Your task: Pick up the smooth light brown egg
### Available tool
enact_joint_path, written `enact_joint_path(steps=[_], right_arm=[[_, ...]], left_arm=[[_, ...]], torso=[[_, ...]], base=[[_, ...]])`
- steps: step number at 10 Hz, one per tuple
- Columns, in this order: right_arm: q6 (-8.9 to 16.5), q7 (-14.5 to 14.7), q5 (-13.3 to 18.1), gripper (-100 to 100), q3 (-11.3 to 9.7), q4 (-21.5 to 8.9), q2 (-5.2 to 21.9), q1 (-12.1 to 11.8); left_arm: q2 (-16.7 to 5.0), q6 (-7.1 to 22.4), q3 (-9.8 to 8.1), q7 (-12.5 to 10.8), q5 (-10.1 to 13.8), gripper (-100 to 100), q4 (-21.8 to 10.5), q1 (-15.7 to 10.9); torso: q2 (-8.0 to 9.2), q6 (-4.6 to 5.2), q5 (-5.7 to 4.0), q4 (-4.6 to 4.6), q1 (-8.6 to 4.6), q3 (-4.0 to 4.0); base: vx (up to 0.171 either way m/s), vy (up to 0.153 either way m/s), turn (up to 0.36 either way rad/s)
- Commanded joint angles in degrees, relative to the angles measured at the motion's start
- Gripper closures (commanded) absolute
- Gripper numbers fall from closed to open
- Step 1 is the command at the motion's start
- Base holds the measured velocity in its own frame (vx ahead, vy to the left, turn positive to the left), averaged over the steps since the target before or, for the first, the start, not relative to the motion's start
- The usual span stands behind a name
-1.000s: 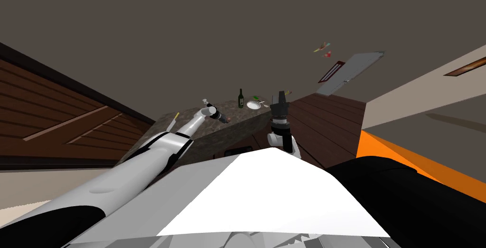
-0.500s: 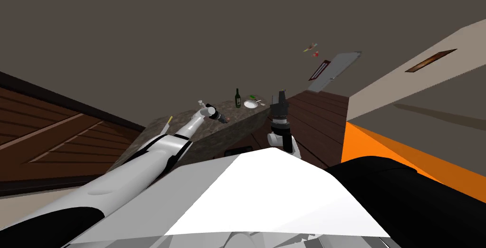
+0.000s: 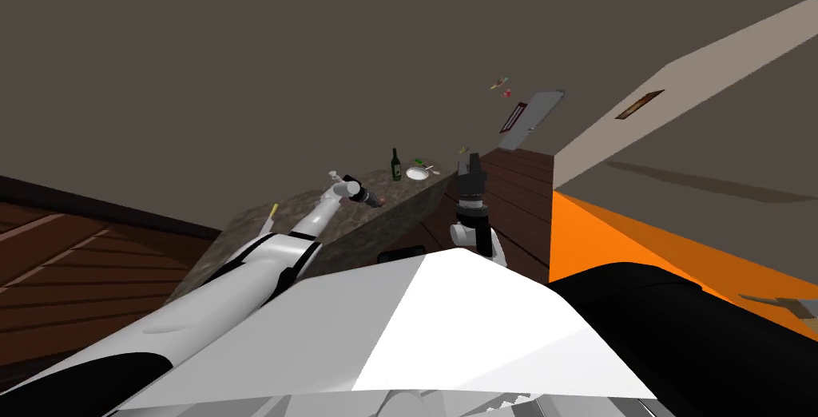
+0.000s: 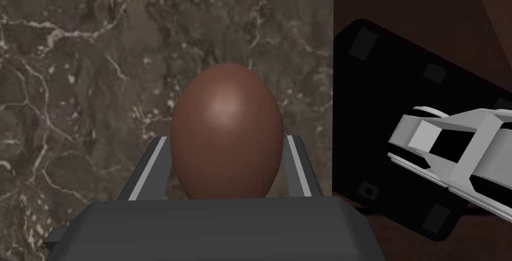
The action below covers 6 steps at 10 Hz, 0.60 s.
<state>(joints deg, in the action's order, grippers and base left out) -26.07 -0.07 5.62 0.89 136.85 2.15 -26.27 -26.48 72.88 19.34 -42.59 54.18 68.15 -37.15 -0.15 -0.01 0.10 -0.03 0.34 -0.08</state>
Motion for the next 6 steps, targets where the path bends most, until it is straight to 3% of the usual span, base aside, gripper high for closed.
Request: enact_joint_path(steps=[1, 4, 5, 6], right_arm=[[0.0, 0.0, 0.0, 0, 0.0, 0.0, 0.0, 0.0], [0.0, 0.0, 0.0, 0, 0.0, 0.0, 0.0, 0.01], [0.0, 0.0, 0.0, 0, 0.0, 0.0, 0.0, 0.0], [0.0, 0.0, 0.0, 0, 0.0, 0.0, 0.0, 0.01]], left_arm=[[-0.23, 0.94, -1.78, -2.86, -2.11, 100, 2.86, 2.03], [-0.4, 1.75, -3.34, -5.7, -3.93, 100, 5.79, 3.68], [-0.56, 2.57, -4.89, -8.02, -5.75, 100, 8.31, 5.34], [-0.56, 2.57, -4.89, -8.22, -5.75, 100, 8.36, 5.34]], torso=[[0.0, 0.0, 0.0, 0.0, 0.0, 0.0], [0.08, 0.05, -0.02, 0.03, -0.02, 0.05], [0.08, -0.03, -0.02, 0.04, -0.03, 0.06], [0.05, 0.03, -0.02, 0.06, 0.01, 0.05]], base=[[-0.03, 0.069, -0.274], [-0.033, 0.071, -0.203], [-0.023, 0.084, -0.284], [-0.028, 0.08, -0.169]])
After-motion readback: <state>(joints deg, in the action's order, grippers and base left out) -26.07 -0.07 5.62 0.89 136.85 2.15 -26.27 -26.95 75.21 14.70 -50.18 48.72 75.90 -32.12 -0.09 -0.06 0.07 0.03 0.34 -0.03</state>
